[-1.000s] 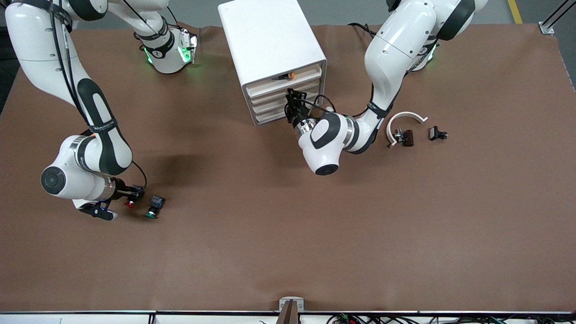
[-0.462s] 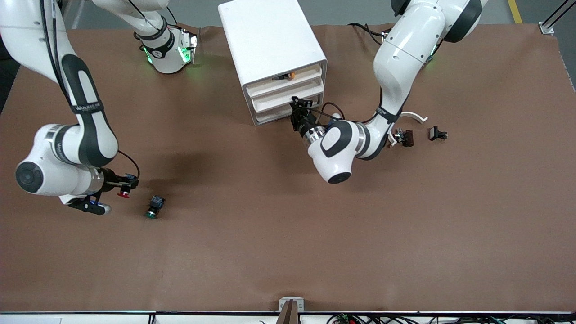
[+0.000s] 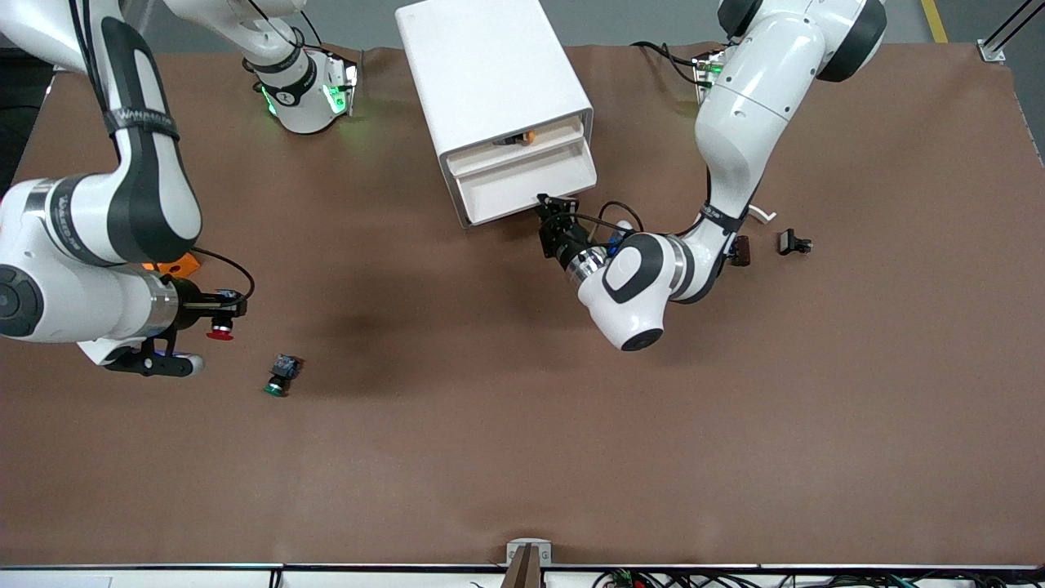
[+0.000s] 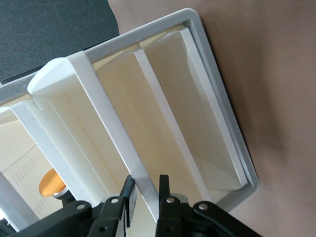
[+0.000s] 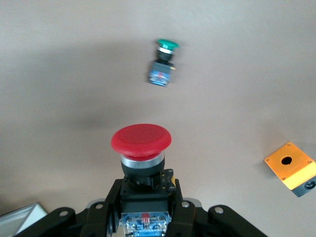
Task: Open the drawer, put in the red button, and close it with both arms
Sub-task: 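Pull the drawer open with the left gripper while the right gripper lifts the button, then carry the red button over the drawer while the left gripper withdraws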
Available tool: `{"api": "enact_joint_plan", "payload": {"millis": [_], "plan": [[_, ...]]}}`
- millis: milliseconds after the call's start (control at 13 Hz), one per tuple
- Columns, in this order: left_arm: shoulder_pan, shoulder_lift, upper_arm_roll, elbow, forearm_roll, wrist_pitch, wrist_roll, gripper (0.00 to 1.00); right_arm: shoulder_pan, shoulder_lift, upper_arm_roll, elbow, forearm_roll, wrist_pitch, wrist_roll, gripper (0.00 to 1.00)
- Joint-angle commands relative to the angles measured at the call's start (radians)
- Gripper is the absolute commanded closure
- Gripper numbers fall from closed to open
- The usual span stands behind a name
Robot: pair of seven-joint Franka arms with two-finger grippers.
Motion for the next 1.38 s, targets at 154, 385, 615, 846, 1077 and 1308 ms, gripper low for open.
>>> {"api": "enact_joint_plan", "payload": {"millis": [154, 385, 615, 846, 1077, 1308], "plan": [[0.003, 0.022, 0.034, 0.071, 0.002, 0.015, 0.039, 0.72, 0.181, 0.017, -0.005, 0.151, -0.023, -0.055, 0.006, 0.74], [0.017, 0.016, 0.038, 0.079, -0.001, 0.032, 0.039, 0.64, 0.284, 0.017, -0.005, 0.187, -0.020, -0.055, -0.005, 0.74], [0.020, 0.007, 0.040, 0.120, 0.000, 0.031, 0.033, 0.00, 0.379, 0.017, -0.002, 0.193, -0.014, -0.048, -0.007, 0.74], [0.061, -0.019, 0.037, 0.160, 0.006, 0.029, 0.036, 0.00, 0.504, 0.017, -0.002, 0.222, -0.015, -0.038, -0.008, 0.77], [0.115, -0.094, 0.041, 0.212, 0.125, 0.026, 0.069, 0.00, 0.606, 0.018, -0.003, 0.217, -0.015, 0.003, -0.031, 0.79], [0.167, -0.218, 0.049, 0.210, 0.250, 0.026, 0.227, 0.00, 0.676, 0.018, -0.003, 0.205, -0.063, 0.061, -0.277, 0.86]]}}
